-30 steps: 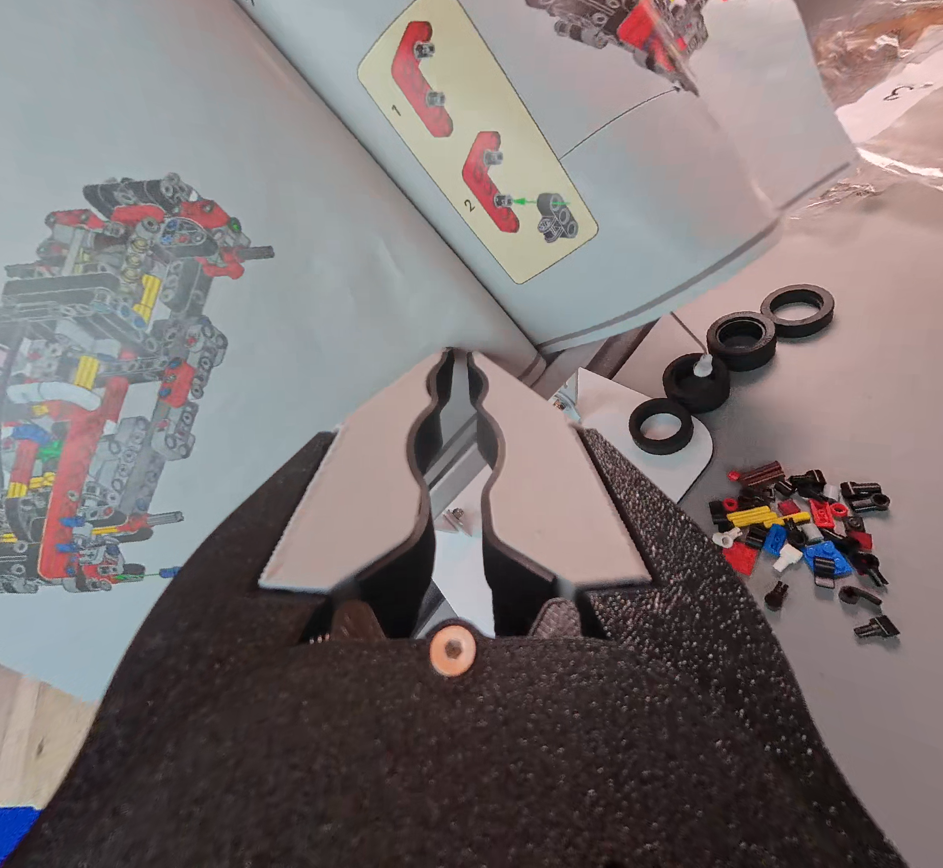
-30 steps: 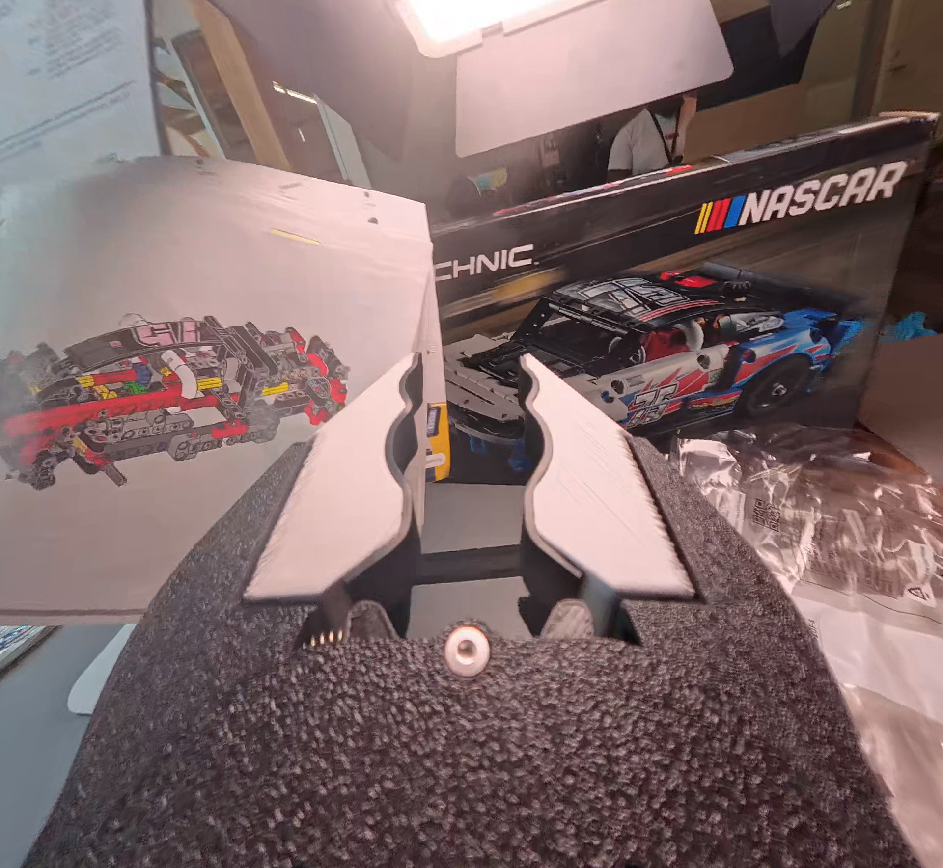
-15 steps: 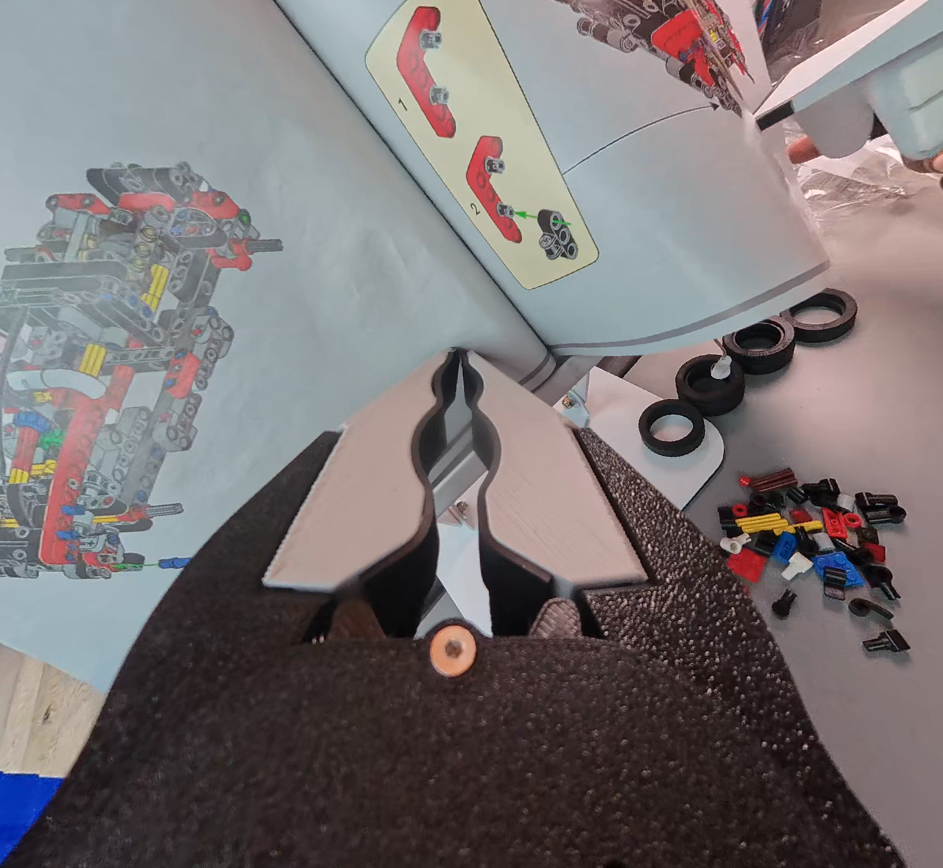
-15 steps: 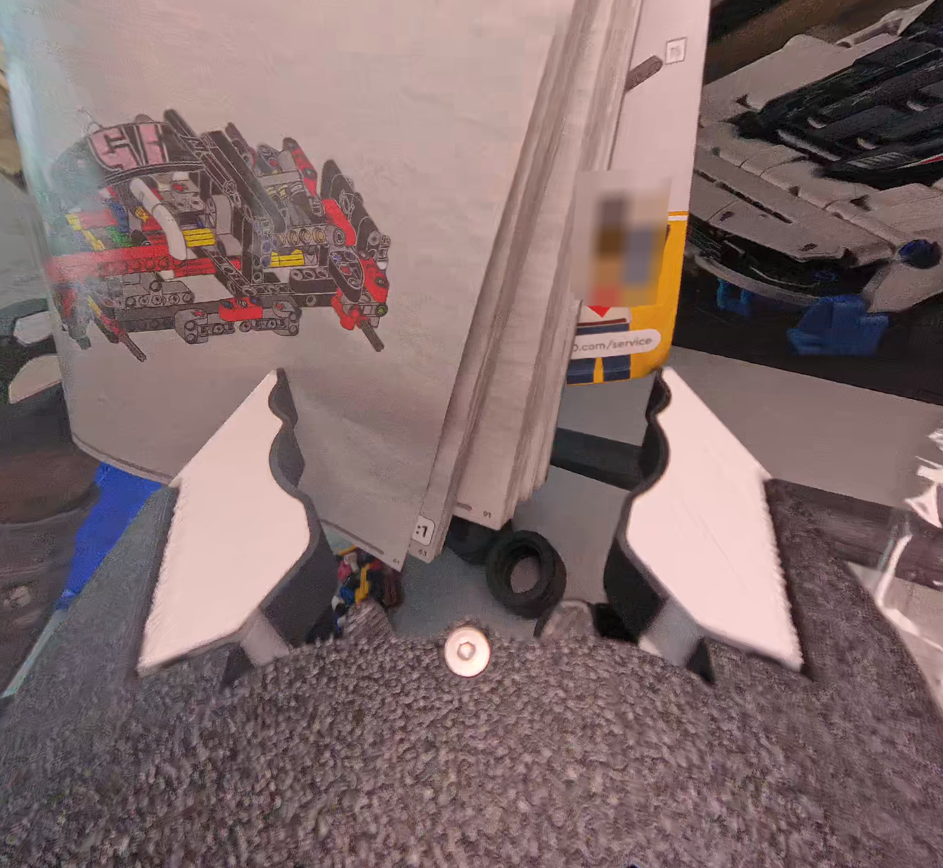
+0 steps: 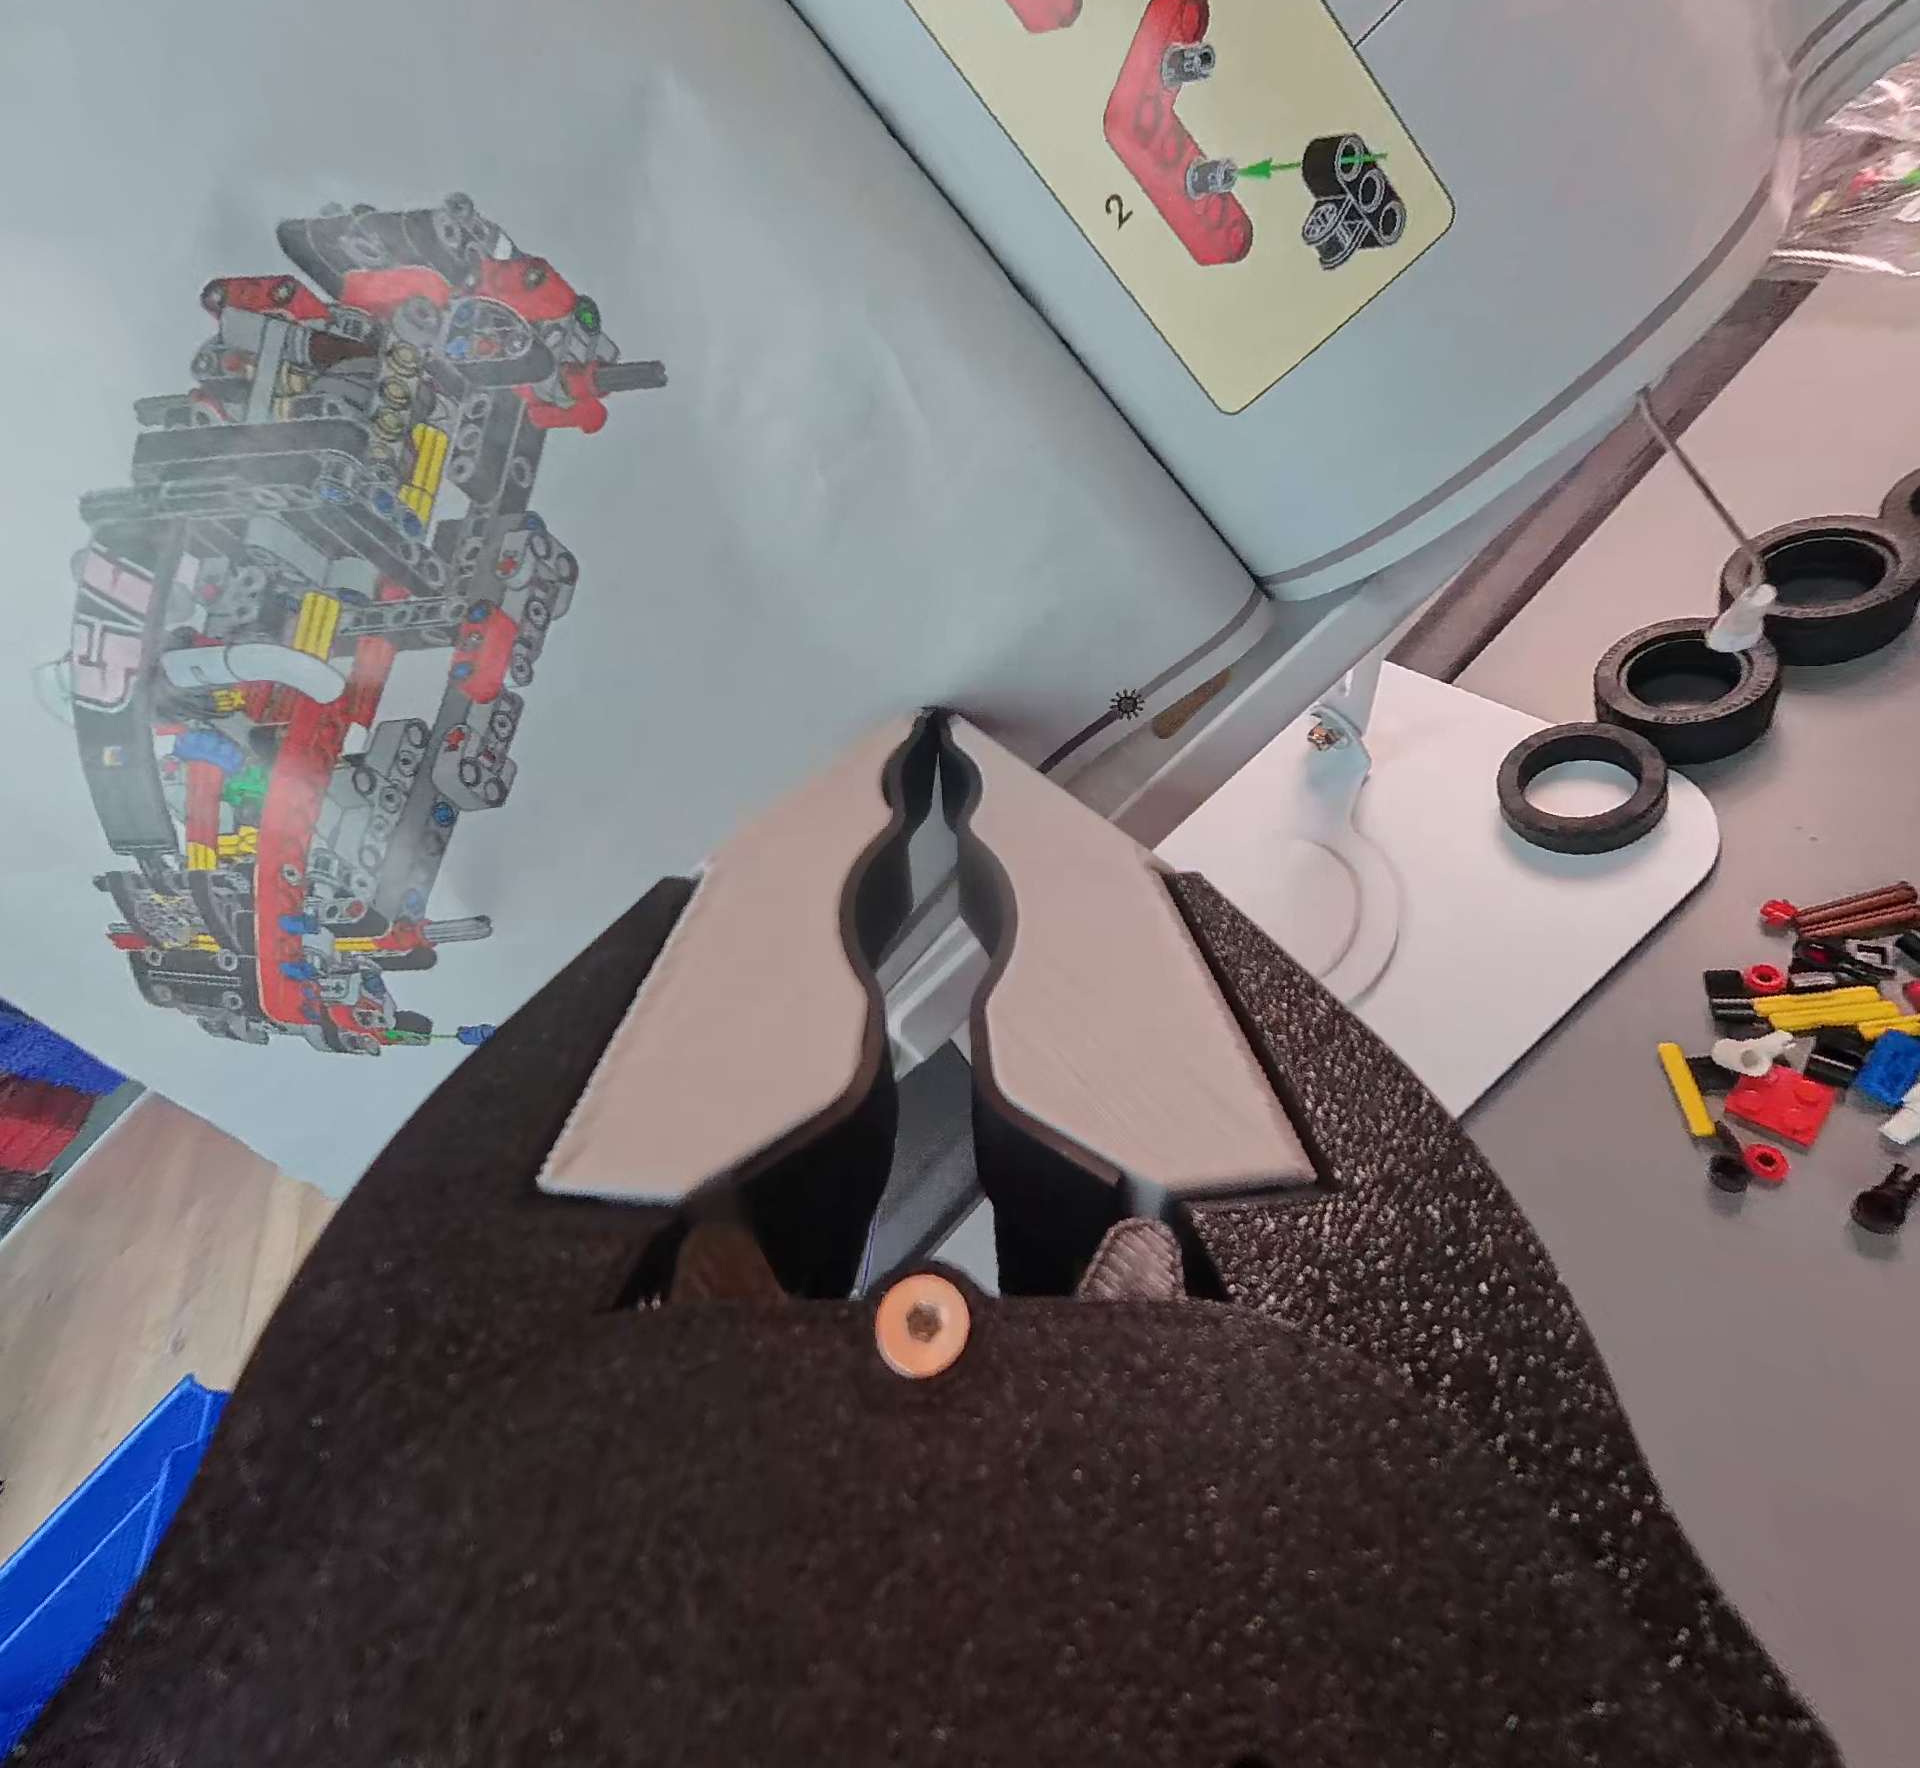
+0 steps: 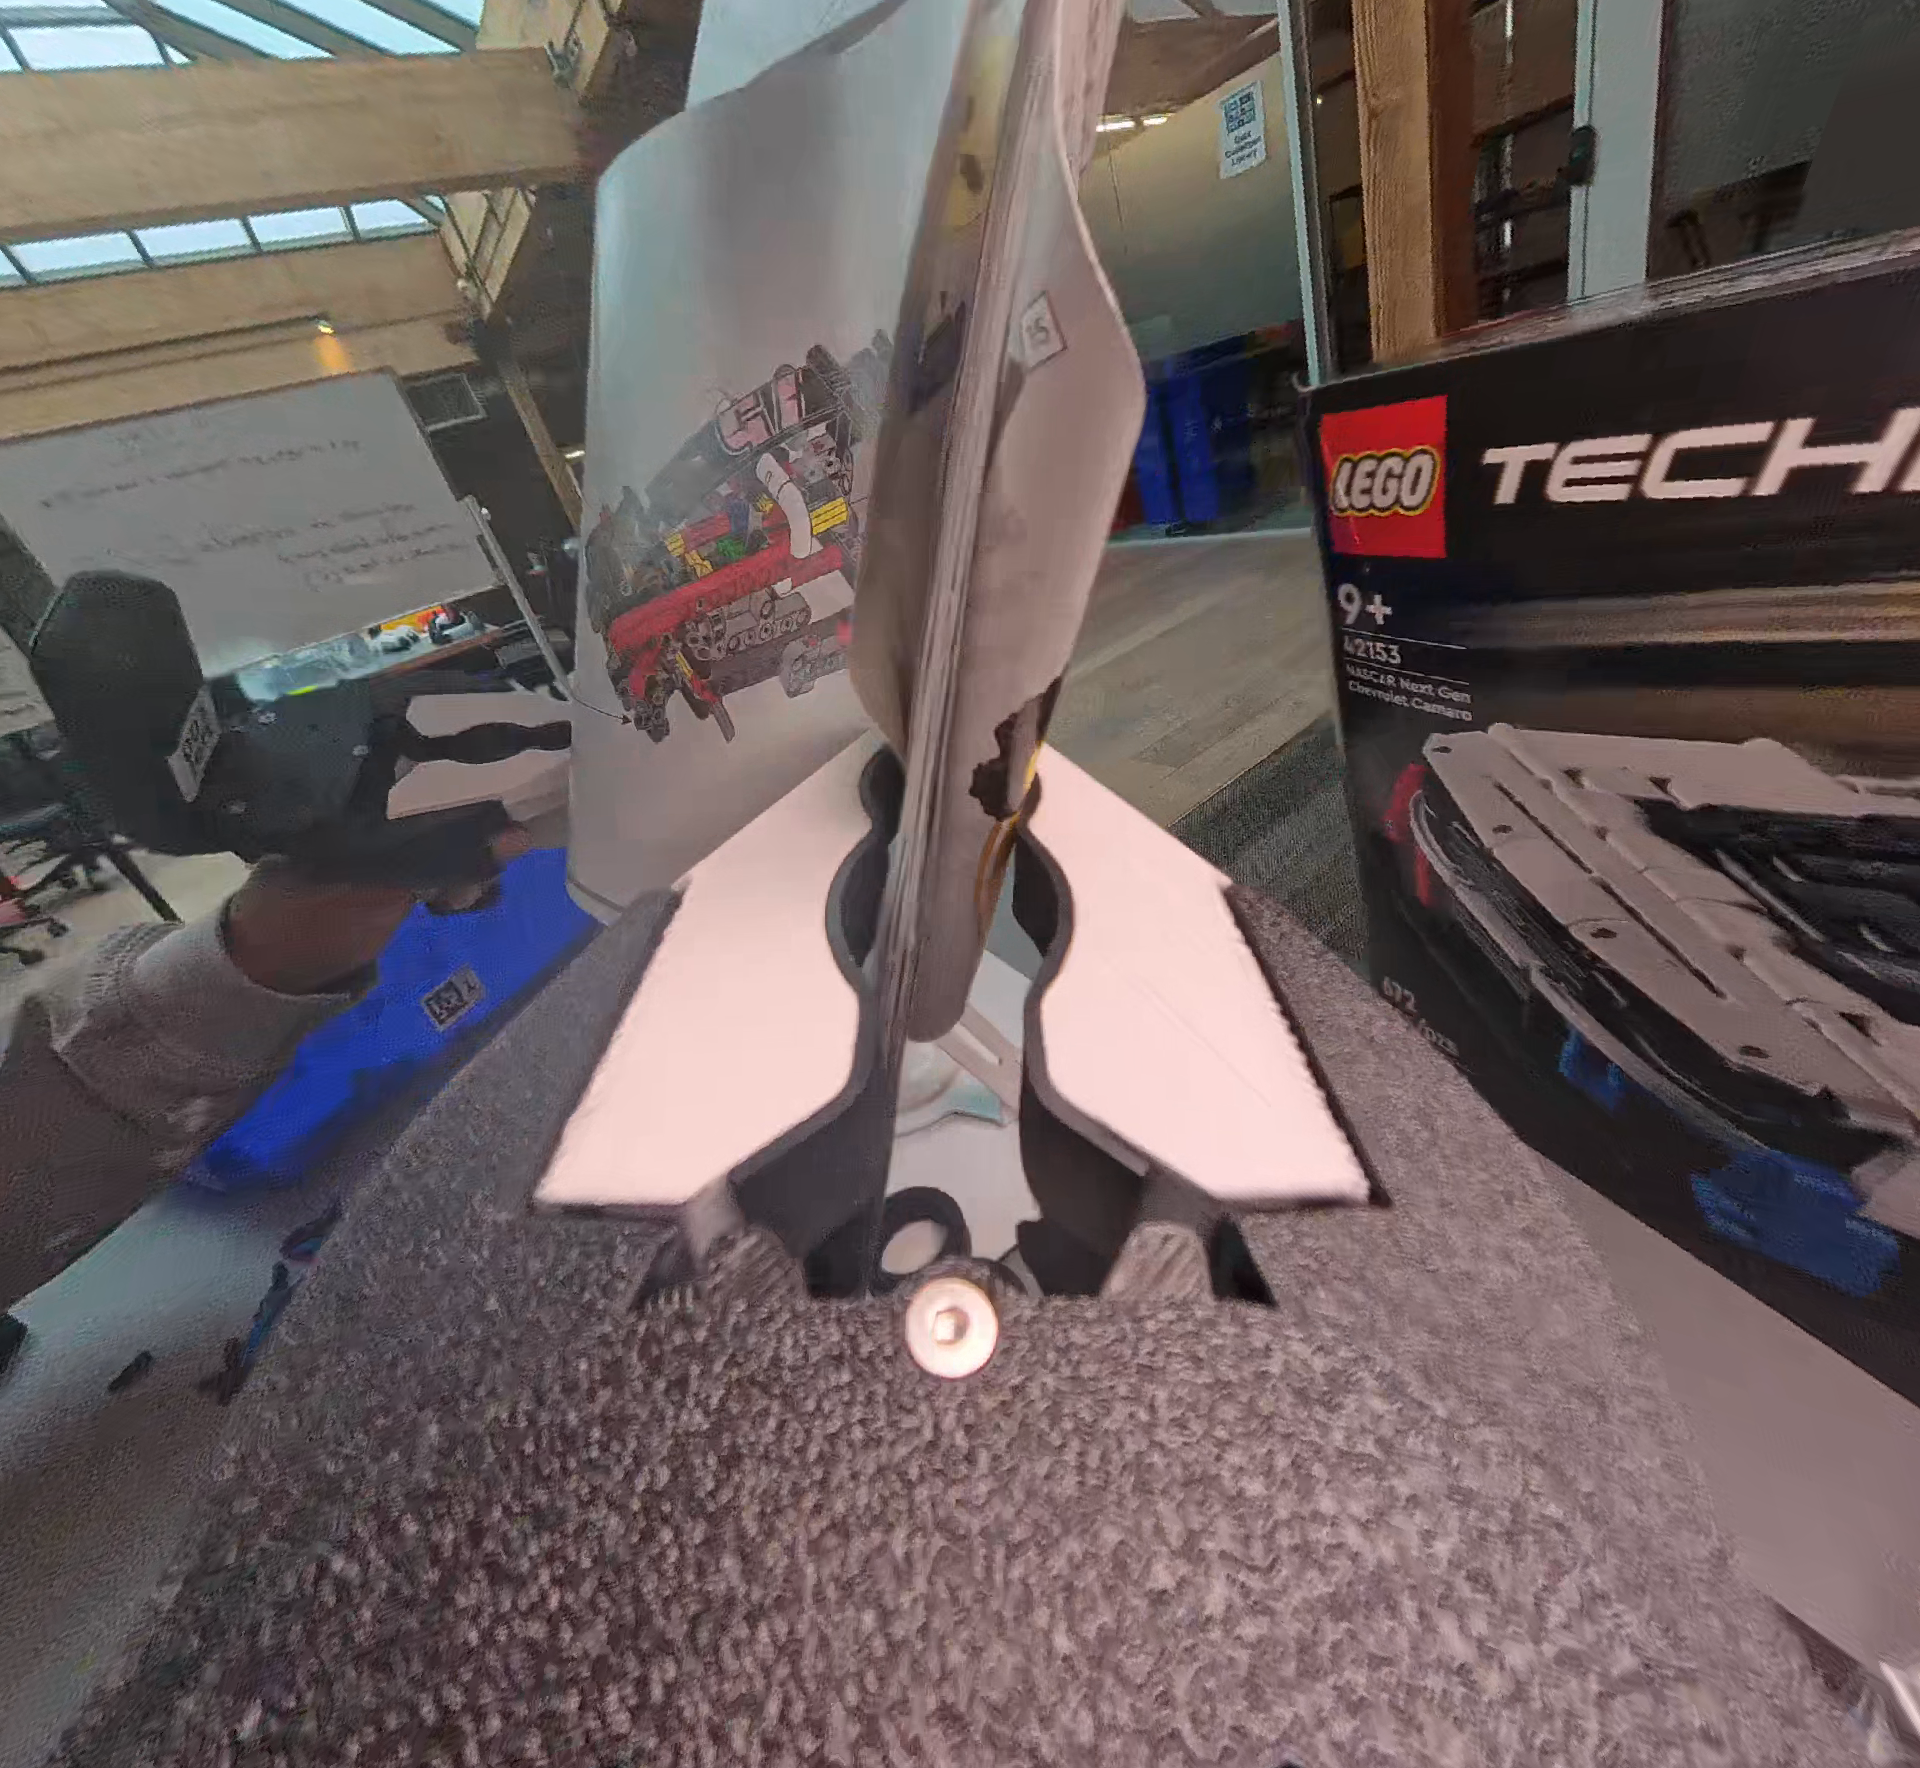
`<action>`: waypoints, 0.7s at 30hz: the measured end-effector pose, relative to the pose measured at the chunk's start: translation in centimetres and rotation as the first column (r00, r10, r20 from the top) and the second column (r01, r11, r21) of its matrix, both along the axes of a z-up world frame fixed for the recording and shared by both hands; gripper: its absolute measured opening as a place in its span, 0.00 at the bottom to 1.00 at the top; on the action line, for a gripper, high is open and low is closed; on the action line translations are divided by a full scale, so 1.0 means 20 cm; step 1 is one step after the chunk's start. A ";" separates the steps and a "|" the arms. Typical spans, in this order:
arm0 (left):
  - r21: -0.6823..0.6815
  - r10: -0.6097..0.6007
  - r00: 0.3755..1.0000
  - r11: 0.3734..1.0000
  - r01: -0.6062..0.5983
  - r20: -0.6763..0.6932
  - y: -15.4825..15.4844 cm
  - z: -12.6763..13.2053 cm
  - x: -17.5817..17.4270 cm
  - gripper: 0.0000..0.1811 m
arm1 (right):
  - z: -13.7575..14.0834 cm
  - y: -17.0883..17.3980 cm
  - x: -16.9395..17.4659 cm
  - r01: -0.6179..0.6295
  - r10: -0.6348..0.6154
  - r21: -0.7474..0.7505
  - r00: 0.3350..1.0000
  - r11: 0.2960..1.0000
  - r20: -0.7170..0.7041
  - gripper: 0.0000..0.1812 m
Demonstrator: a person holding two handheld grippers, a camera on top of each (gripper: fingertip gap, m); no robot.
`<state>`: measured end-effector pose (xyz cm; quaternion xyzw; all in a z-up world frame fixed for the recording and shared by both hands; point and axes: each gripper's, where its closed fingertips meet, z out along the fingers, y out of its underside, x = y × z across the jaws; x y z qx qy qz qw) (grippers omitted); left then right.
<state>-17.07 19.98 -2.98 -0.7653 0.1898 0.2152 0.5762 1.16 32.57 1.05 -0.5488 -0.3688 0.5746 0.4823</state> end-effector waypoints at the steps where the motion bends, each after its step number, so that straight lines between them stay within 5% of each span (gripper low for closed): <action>1: 0.005 0.019 1.000 1.000 -0.019 -0.005 -0.01 0.00 -0.02 0.00 | 0.01 -0.02 -0.02 -0.003 0.002 0.027 1.000 1.000 0.022 0.08; 8: 0.030 0.109 0.994 0.993 -0.110 0.029 -0.07 0.01 -0.20 0.00 | 0.02 -0.03 -0.09 0.058 -0.066 0.078 0.992 0.995 0.108 0.11; 14: 0.018 0.117 0.993 0.993 -0.117 0.003 -0.08 0.00 -0.20 0.00 | -0.12 -0.01 -0.01 0.084 -0.088 0.034 0.987 0.996 0.134 0.26; 21: 0.022 0.145 0.989 0.989 -0.145 0.020 -0.12 -0.01 -0.28 0.00 | -0.03 -0.03 0.06 0.124 -0.145 0.150 0.980 0.981 0.136 0.17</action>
